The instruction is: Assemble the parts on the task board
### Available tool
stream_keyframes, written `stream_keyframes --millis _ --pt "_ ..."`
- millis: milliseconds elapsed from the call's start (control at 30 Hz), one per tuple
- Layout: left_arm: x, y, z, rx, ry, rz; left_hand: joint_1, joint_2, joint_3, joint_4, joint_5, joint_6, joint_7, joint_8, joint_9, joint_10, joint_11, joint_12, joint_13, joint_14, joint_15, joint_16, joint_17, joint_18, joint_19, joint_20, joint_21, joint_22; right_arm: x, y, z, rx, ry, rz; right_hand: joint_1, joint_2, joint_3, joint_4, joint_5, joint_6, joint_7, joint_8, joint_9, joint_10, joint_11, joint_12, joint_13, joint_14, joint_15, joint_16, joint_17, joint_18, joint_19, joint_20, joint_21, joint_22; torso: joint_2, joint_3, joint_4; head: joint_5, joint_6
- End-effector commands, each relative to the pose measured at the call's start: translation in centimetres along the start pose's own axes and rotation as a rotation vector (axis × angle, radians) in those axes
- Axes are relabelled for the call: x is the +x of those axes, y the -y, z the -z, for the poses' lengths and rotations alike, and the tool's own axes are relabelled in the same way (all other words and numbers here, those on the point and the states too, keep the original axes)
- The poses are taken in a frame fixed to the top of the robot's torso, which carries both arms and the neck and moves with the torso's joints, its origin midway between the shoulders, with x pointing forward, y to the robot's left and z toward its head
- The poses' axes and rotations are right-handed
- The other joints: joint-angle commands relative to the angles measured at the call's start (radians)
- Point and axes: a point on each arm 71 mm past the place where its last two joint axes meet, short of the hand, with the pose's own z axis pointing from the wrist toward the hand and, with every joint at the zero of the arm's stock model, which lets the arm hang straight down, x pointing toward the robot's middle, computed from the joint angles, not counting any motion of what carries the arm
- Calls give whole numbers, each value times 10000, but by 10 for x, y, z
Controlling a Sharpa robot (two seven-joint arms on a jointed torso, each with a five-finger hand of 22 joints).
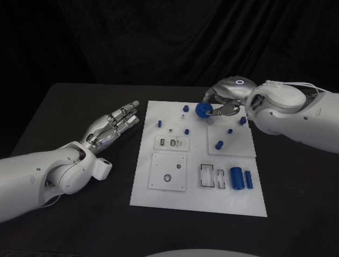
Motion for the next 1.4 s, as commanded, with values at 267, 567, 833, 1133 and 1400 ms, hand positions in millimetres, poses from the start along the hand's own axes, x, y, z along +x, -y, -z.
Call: stream_keyframes --millis 267,567,833,1133,1400 --pt "3 8 -2 1052 -89 -34 113 9 72 9 49 13 -9 10 8 17 74 56 15 -33 51 -11 -6 181 -8 27 26 -11 1 -16 -23 -156 -405 209 -28 7 56 -9 31 -67 -12 1101 3950 1041 -36 26 2628 1055 -56 29 2634 -198 972 -52 61 2563 15 -1 11 -8 37" --pt "4 8 -3 1054 -130 -13 114 13 78 11 51 17 -10 10 8 17 77 57 15 -34 49 -11 -6 180 -36 26 1 -22 4 -30 -35 -444 -598 234 -36 19 71 -7 29 -119 16 1084 3966 1041 -19 26 2628 1055 -49 29 2634 -194 963 -47 48 2556 21 -3 29 -58 39" --pt "5 7 -4 1050 -155 1 116 15 81 12 53 11 -9 9 7 12 79 52 13 -37 48 -12 -7 179 -37 24 1 -22 7 -37 -38 -619 -689 207 -39 22 78 -6 29 -144 25 1073 3970 1041 -11 26 2628 1055 -45 29 2634 -194 962 -44 46 2556 33 -5 24 -87 72" --pt "5 7 -5 1027 -175 12 116 15 81 12 53 11 -9 9 7 12 79 52 13 -37 48 -12 -7 179 -37 24 1 -22 7 -41 -40 -714 -768 204 -63 26 108 -5 27 -298 60 990 3979 1041 20 26 2628 1055 -20 29 2634 -187 948 -25 25 2545 11 13 -9 -73 46" --pt "5 6 -5 998 -188 21 120 20 91 13 58 1 -4 8 6 7 80 48 12 -38 47 -12 -7 177 -43 21 -2 -24 7 -47 -43 -854 -797 204 -173 -32 312 36 32 -828 132 161 3594 1041 91 26 2628 1055 39 29 2634 -149 865 53 -101 2484 0 6 -19 -60 43"
